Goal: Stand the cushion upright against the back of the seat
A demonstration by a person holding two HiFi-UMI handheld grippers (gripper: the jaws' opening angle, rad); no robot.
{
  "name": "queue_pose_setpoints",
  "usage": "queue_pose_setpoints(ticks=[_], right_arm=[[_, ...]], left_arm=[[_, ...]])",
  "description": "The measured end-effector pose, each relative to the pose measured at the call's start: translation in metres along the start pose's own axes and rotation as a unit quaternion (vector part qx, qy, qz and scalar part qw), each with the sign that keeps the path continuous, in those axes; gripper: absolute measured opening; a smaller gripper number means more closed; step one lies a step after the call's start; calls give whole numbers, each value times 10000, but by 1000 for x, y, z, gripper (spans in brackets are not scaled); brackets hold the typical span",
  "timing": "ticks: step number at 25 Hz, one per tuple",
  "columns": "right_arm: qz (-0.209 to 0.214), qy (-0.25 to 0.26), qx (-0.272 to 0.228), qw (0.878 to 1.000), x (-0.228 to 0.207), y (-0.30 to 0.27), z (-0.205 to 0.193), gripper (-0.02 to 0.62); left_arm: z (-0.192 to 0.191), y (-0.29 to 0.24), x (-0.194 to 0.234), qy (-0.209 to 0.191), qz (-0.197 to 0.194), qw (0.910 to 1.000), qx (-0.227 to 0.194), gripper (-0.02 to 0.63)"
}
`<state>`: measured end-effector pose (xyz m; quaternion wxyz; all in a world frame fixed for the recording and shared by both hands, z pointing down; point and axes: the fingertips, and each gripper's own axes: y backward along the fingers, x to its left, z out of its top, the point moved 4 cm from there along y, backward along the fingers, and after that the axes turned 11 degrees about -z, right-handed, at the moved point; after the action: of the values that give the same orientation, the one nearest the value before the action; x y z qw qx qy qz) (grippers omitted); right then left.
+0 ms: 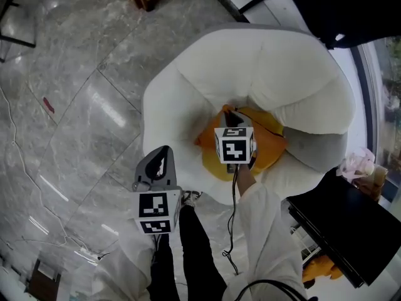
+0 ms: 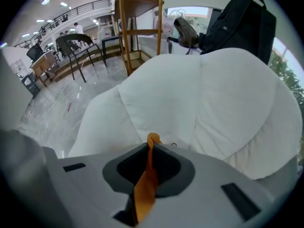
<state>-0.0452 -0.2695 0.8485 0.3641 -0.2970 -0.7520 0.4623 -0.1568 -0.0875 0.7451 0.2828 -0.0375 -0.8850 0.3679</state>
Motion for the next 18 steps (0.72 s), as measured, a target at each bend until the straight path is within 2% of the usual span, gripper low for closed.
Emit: queue_pose_setpoints(ticks=[6, 11, 14, 18], right_arm=[[-439, -439, -580, 9964, -51, 54, 0, 84], [-781, -1082, -800, 9878, -103, 102, -15, 83], [-987, -1485, -937, 9795, -133, 133, -31, 83], [-1237, -2133, -1222, 9614, -173, 175, -50, 81]], left_arm=[[18, 14, -29, -157, -47, 9997, -170, -5], [36, 27, -74, -536, -230, 9980, -237, -5], [40, 35, -105, -829, -355, 9956, -235, -5], [44, 42, -138, -1156, -397, 9921, -283, -5]])
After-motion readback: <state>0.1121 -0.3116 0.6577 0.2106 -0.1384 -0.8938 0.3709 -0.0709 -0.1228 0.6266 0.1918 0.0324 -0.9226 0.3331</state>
